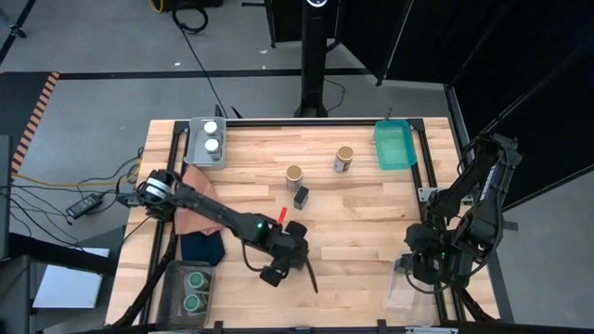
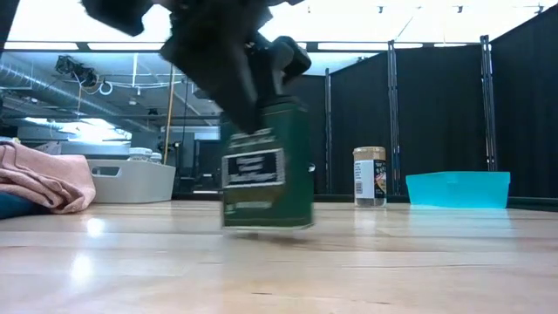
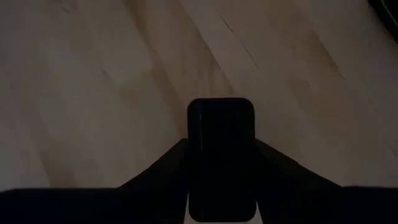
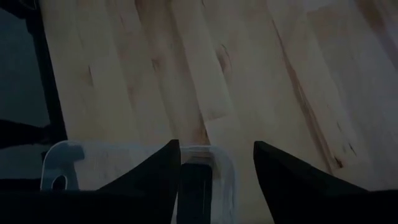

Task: Sort spices by type
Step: Put bottom black spice can into the transparent bin

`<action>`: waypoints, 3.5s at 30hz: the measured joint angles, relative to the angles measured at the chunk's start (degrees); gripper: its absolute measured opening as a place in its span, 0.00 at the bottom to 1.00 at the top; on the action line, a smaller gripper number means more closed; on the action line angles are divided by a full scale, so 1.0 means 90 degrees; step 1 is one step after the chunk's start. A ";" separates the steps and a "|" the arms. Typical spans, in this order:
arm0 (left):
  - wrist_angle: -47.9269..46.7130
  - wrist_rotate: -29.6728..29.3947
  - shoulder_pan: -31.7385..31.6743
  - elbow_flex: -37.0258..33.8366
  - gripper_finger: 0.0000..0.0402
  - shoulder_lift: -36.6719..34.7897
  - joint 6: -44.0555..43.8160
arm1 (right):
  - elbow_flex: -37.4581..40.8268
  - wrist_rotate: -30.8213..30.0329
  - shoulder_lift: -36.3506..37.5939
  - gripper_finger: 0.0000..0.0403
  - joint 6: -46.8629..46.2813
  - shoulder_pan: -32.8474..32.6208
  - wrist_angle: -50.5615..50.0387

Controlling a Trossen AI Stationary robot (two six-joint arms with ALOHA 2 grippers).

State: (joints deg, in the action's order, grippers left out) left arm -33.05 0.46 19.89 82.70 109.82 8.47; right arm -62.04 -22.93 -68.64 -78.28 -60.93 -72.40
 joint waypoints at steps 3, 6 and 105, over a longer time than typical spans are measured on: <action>0.0311 -0.0105 -0.0125 0.0000 0.35 0.0000 -0.0179 | 0.0000 -0.0209 0.0000 0.52 0.0002 -0.0001 0.0001; 0.0641 -0.0220 -0.0302 0.0000 0.35 0.0000 -0.0336 | 0.0000 -0.0746 0.0000 0.52 0.0002 0.0013 -0.0008; 0.3890 -0.0524 -0.1403 -0.0002 0.44 0.0005 -0.1633 | 0.0017 -0.0093 -0.0719 0.33 0.6220 0.4090 0.3310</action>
State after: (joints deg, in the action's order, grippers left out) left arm 1.96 -4.26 7.27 82.67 109.86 -6.23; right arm -61.89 -23.77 -75.11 -22.31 -24.12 -42.61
